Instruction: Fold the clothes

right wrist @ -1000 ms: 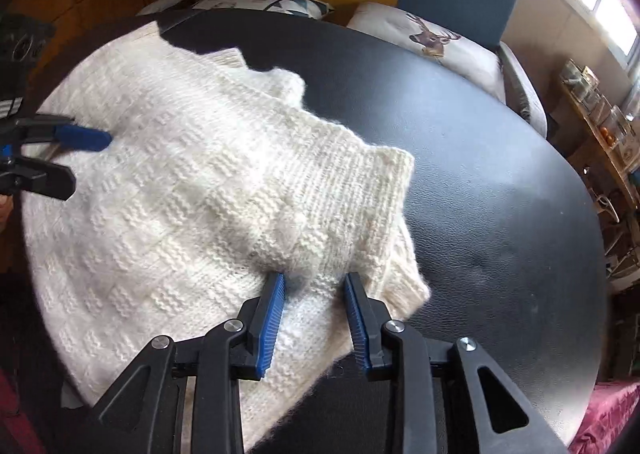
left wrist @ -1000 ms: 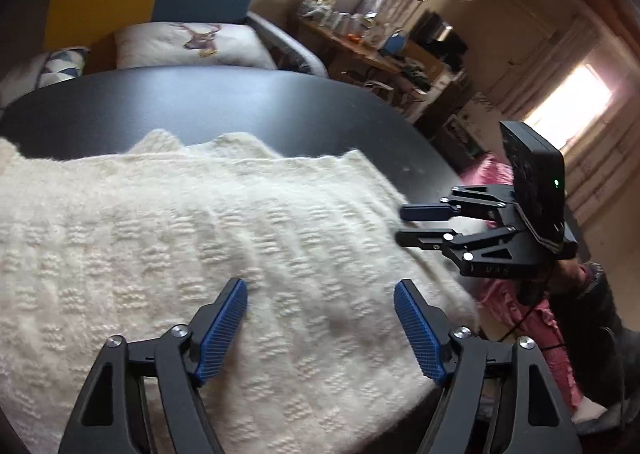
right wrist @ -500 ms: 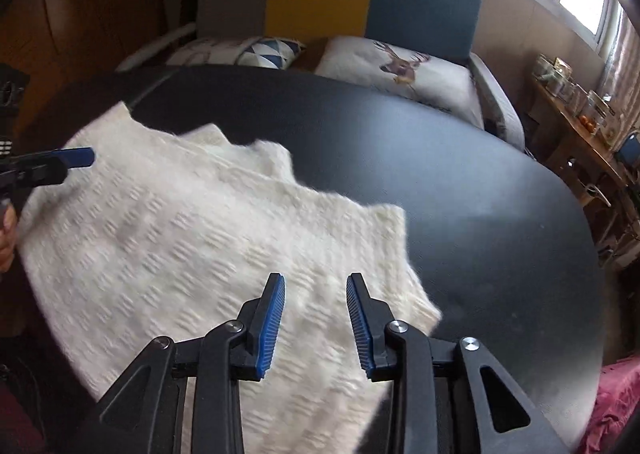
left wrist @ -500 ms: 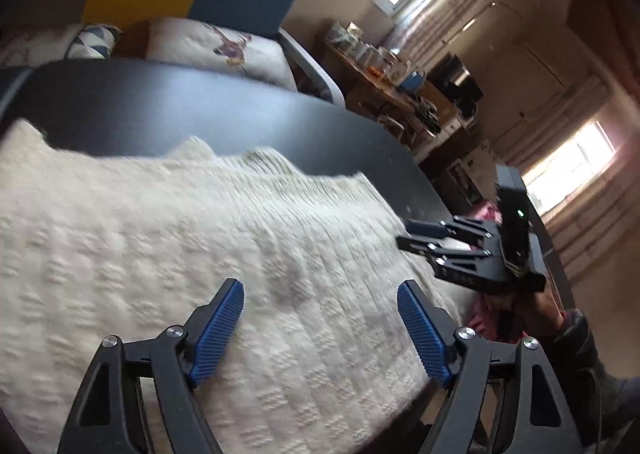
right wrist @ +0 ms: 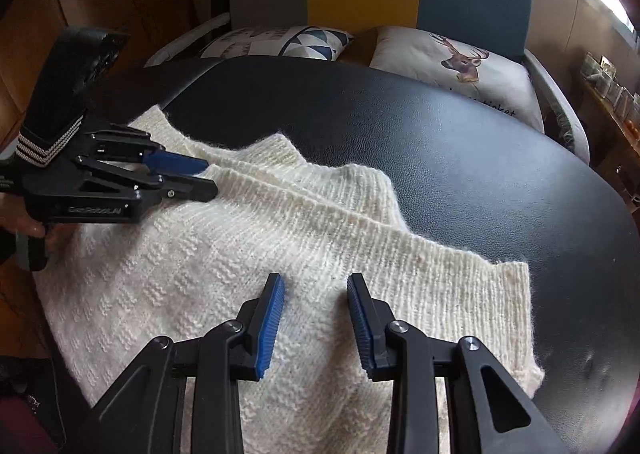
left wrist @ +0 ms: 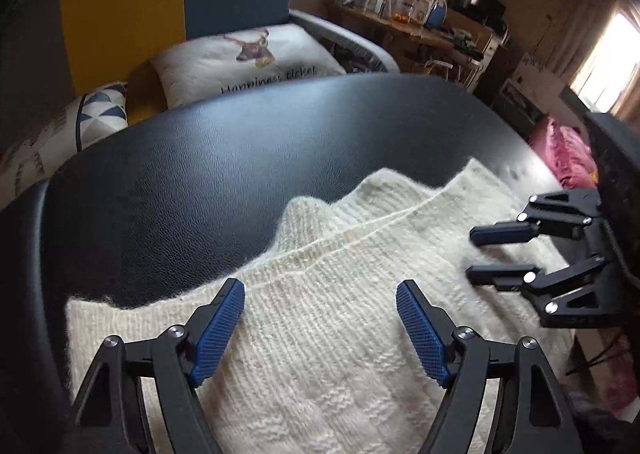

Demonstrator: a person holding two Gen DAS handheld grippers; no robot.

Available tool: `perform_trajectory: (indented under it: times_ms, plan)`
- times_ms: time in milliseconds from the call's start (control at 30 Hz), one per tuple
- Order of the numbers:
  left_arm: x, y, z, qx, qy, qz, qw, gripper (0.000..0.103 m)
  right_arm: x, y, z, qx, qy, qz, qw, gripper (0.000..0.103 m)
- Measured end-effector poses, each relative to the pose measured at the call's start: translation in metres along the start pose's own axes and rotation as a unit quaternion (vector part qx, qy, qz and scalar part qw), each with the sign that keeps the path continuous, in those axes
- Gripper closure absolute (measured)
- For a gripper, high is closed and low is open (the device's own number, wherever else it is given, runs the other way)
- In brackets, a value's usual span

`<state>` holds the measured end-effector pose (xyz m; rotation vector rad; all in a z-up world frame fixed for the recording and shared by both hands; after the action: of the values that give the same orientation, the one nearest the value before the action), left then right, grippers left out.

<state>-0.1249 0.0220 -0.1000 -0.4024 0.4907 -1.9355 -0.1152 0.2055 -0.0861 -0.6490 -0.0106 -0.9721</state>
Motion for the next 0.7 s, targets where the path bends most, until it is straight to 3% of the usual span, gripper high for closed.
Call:
perform_trajectory:
  times_ms: [33, 100, 200, 400, 600, 700]
  plan:
    - [-0.001, 0.002, -0.007, 0.013, -0.009, 0.000, 0.9999, 0.083, -0.001, -0.001, 0.001, -0.005, 0.004, 0.000, 1.000, 0.069]
    - [0.006, 0.002, -0.002, -0.011, -0.014, 0.034, 0.9993, 0.095, -0.002, -0.004, 0.001, -0.017, 0.023, 0.003, 1.000, 0.069]
    - [0.015, -0.002, 0.004, -0.046, -0.028, 0.081, 0.9952, 0.095, -0.010, -0.003, -0.015, -0.012, 0.061, 0.005, 0.998, 0.069]
    - [0.014, -0.006, -0.025, -0.027, -0.056, 0.091, 0.9939, 0.093, -0.026, 0.006, -0.018, -0.066, 0.069, -0.036, 0.995, 0.068]
    - [0.031, 0.000, -0.017, -0.020, -0.021, 0.143, 0.9893, 0.092, -0.031, 0.004, -0.016, -0.070, 0.057, -0.051, 0.995, 0.068]
    - [0.045, 0.016, 0.009, -0.039, -0.024, 0.172, 0.9841, 0.083, -0.031, 0.004, -0.017, -0.066, 0.058, -0.050, 0.995, 0.068]
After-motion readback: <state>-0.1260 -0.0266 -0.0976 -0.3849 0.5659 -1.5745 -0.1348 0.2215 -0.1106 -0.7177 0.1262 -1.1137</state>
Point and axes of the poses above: each gripper's, at about its wrist camera, not at the fingertips, and z roughly against the way its jaws point, x to its left, y to its underside, the point moved 3 cm from there along -z, roughly the way its jaws point, and after that the axes turned 15 degrees about -y, right-handed, at the moved point
